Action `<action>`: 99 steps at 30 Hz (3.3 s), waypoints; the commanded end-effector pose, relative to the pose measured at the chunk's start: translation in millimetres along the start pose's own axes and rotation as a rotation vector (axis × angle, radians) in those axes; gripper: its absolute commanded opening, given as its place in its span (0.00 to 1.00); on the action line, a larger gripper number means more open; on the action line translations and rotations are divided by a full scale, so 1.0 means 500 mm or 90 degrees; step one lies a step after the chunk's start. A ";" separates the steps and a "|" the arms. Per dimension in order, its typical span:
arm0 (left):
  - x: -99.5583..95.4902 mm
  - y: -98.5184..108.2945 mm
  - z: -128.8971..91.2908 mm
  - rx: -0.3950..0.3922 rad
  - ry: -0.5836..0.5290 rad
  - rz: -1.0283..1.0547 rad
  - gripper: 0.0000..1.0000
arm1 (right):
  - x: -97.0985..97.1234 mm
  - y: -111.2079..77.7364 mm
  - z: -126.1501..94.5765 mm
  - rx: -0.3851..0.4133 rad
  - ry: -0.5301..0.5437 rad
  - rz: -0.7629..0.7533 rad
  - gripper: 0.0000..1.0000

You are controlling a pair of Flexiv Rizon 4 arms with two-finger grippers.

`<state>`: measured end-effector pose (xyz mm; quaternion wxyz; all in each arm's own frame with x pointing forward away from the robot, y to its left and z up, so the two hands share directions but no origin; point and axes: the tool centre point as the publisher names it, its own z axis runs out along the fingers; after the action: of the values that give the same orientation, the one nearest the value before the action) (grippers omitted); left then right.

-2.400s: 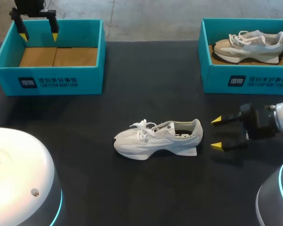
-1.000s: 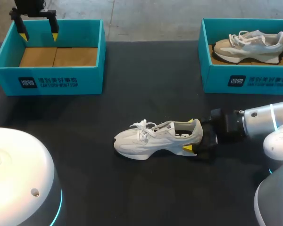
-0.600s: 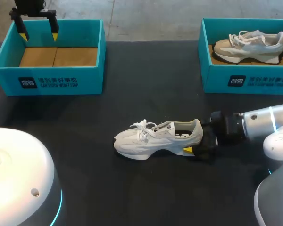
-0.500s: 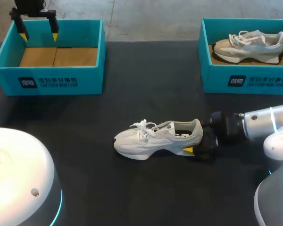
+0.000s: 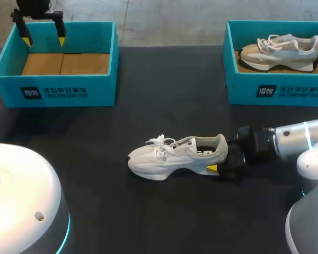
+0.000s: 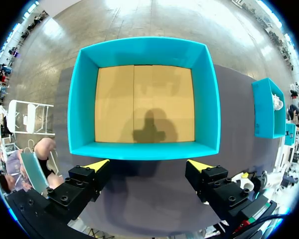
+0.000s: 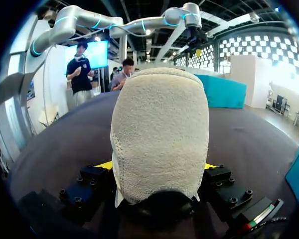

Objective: Take the shoe out of the shoebox, open the shoe tongue, remove and reinsert the insole, then place the shoe into the shoebox

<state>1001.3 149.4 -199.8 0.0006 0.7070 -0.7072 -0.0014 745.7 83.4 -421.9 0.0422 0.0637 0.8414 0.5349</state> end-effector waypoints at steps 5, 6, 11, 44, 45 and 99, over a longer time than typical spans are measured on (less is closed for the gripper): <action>-0.001 0.001 0.000 0.001 0.000 0.000 1.00 | 0.006 0.006 -0.001 0.003 -0.004 0.000 0.00; -0.001 0.001 0.000 0.001 0.000 0.000 1.00 | 0.006 0.006 -0.001 0.003 -0.004 0.000 0.00; -0.001 0.001 0.000 0.001 0.000 0.000 1.00 | 0.006 0.006 -0.001 0.003 -0.004 0.000 0.00; 0.352 0.198 0.009 -0.036 0.000 -0.223 1.00 | 0.006 0.006 -0.001 0.003 -0.004 0.000 0.00; 0.362 0.203 0.012 -0.040 0.003 -0.206 1.00 | 0.006 0.006 -0.001 0.003 -0.004 0.000 0.00; 0.663 0.435 0.072 -0.101 0.066 0.082 1.00 | 0.006 0.006 -0.001 0.003 -0.004 0.000 0.00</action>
<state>786.9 -175.5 -231.2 0.0890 0.6601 -0.7456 -0.0194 743.8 83.5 -420.4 0.0443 0.0654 0.8416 0.5343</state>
